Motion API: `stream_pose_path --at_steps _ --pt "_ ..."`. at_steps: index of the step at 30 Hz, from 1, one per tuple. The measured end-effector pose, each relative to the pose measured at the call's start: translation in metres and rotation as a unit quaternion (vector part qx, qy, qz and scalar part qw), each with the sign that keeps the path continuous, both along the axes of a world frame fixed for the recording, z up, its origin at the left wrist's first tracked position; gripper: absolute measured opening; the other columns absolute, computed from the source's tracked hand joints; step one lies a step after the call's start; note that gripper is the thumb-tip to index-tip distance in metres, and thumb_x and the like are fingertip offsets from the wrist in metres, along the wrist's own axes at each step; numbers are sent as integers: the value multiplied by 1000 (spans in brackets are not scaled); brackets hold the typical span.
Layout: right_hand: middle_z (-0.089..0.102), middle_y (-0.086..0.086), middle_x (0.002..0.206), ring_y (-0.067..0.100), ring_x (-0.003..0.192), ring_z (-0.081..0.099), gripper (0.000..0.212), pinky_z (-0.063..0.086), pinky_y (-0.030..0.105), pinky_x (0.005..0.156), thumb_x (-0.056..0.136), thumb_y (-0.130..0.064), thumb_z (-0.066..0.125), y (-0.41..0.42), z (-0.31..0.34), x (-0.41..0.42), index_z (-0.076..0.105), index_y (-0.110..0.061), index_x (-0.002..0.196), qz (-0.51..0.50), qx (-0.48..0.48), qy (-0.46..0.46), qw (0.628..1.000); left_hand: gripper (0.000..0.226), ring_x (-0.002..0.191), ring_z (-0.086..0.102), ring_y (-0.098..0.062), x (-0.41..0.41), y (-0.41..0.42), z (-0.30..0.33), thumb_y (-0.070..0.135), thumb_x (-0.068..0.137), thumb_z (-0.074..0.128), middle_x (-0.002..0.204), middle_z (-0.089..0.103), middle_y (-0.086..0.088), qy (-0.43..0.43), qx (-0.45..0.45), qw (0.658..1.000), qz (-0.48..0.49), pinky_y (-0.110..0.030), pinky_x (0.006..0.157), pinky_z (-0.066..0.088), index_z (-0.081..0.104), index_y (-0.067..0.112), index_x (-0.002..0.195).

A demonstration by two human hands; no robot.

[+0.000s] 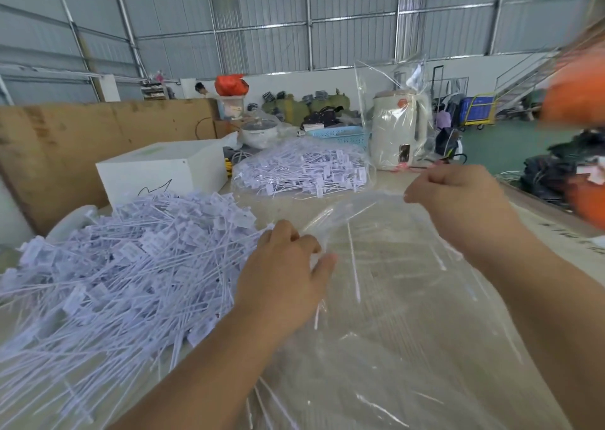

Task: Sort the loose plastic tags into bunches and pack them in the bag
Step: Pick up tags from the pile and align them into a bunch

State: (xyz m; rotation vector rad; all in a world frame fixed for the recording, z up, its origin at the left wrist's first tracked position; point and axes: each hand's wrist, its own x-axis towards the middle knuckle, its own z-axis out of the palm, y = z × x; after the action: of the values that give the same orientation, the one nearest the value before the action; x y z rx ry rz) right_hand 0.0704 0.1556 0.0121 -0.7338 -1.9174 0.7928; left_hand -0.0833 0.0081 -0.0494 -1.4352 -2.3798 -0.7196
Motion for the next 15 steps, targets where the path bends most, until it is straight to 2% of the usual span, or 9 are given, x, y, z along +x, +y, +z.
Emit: stream_pose_path --at_steps 2,3,5,8,10,12,14,15 --pt "29 -5 38 10 30 21 23 19 15 36 76 -12 64 4 1 2 57 9 74 22 -48 65 996 45 103 46 -17 -1 0 2 52 93 32 99 44 5 -22 43 999 1 -26 83 39 67 25 89" --pt "26 -3 39 11 31 19 26 17 15 38 72 -13 64 5 3 2 55 11 74 34 -68 95 993 40 103 45 -16 -2 0 2 48 95 35 100 44 6 -19 49 999 5 -25 82 38 68 25 92" --pt "24 4 43 15 36 17 28 16 18 43 61 -18 62 6 5 4 56 9 68 59 -85 117 988 26 107 40 -14 -7 0 -1 41 95 51 105 38 9 5 40 999 26 -23 80 37 66 28 112" --pt "25 5 44 15 41 17 14 17 18 44 57 -19 62 4 8 7 65 -6 58 105 -87 87 987 32 111 40 -15 -13 0 -1 36 90 61 108 35 8 10 45 997 62 -25 79 40 61 27 121" --pt "24 4 43 13 41 17 10 17 17 44 61 -14 62 5 11 10 64 -6 55 137 -99 81 982 38 112 40 -19 -17 0 0 35 90 60 115 40 3 28 46 994 92 -30 87 42 60 25 127" --pt "24 3 41 12 38 16 13 17 16 44 66 -4 61 9 12 13 61 -2 53 158 -114 102 976 44 115 38 -21 -21 -1 1 40 90 58 122 40 1 42 23 992 118 -33 95 38 58 25 131" --pt "23 3 42 11 38 16 15 16 16 44 65 0 63 10 13 12 54 8 56 170 -134 115 970 51 118 37 -21 -21 -2 0 53 87 57 125 40 3 29 6 992 125 -35 100 34 55 28 132" --pt "25 4 42 11 37 18 16 16 15 43 66 0 65 9 12 11 55 8 57 173 -134 99 971 55 119 37 -21 -18 -2 1 58 85 57 126 41 4 15 7 993 118 -35 102 32 56 30 132"
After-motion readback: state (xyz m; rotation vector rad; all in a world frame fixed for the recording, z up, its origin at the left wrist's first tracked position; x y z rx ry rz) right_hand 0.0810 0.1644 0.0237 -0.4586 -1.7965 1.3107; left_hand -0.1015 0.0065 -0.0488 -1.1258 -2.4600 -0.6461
